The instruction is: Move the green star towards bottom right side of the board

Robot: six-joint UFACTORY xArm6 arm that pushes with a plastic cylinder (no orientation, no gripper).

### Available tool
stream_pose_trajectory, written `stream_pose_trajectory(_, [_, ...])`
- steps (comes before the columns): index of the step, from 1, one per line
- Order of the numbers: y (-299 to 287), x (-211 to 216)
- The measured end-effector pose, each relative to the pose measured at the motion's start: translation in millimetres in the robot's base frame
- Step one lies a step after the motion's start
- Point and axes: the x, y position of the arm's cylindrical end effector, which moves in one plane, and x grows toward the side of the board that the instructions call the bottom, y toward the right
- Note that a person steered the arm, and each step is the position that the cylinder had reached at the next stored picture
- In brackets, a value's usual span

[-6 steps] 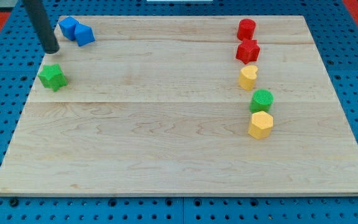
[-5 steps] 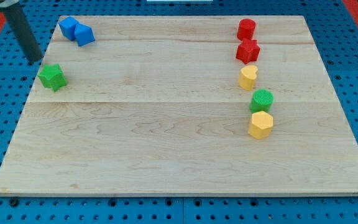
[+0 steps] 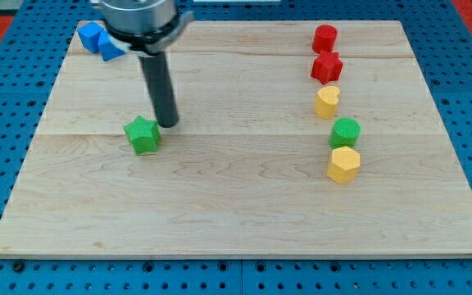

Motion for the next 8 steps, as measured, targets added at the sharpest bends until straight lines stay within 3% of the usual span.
stream_pose_trajectory(3, [36,13])
stream_pose_trajectory(4, [13,-30])
stream_pose_trajectory(5, [-55,-39])
stream_pose_trajectory(6, [-79,-9])
stream_pose_trajectory(8, [-36,47])
